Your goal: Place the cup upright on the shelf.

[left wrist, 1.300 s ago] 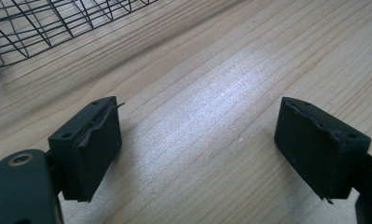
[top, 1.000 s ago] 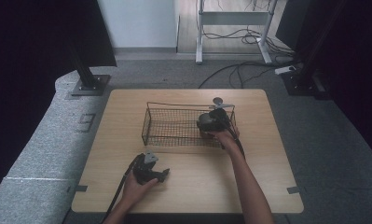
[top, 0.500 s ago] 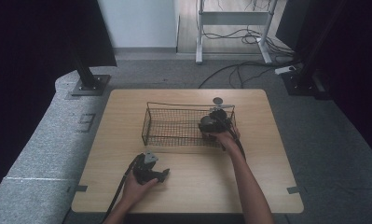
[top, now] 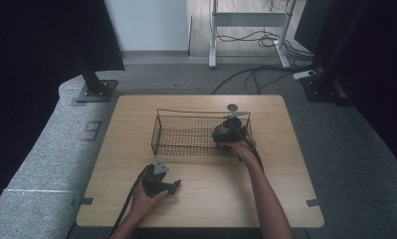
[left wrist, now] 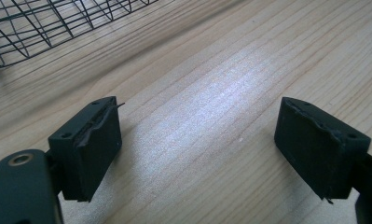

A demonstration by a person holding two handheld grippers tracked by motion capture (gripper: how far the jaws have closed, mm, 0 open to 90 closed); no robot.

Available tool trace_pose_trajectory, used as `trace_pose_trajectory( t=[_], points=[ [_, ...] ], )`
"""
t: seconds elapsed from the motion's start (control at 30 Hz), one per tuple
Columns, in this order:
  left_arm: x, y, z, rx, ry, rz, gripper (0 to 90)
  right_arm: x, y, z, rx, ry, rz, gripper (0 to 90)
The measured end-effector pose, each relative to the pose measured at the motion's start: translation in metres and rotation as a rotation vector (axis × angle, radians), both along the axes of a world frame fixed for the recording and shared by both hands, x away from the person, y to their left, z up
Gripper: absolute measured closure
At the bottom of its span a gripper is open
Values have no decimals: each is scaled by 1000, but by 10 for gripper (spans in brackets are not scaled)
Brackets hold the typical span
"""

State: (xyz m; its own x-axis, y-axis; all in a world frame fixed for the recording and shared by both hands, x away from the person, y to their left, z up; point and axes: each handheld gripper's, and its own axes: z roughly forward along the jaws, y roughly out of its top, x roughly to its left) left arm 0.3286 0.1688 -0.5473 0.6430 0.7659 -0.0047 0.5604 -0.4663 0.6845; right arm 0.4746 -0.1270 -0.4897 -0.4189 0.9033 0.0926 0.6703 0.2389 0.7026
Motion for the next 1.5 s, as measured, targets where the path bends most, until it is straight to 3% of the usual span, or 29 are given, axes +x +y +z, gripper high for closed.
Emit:
trace_pose_trajectory(
  t=[0.4,0.7,0.9,1.1,1.5],
  points=[
    [0,0,0,-1,0,0,146,-7,-3,14,29,-63,-17,83],
    [0,0,0,-1,0,0,146,-21,-10,33,98,-178,-5,97],
    [0,0,0,-1,0,1,146,-35,-14,40,123,-228,27,119],
    [0,0,0,0,0,0,146,-48,-15,38,135,-229,68,149],
    [0,0,0,-3,-1,2,146,-80,-29,28,170,-255,90,187]
  ],
)
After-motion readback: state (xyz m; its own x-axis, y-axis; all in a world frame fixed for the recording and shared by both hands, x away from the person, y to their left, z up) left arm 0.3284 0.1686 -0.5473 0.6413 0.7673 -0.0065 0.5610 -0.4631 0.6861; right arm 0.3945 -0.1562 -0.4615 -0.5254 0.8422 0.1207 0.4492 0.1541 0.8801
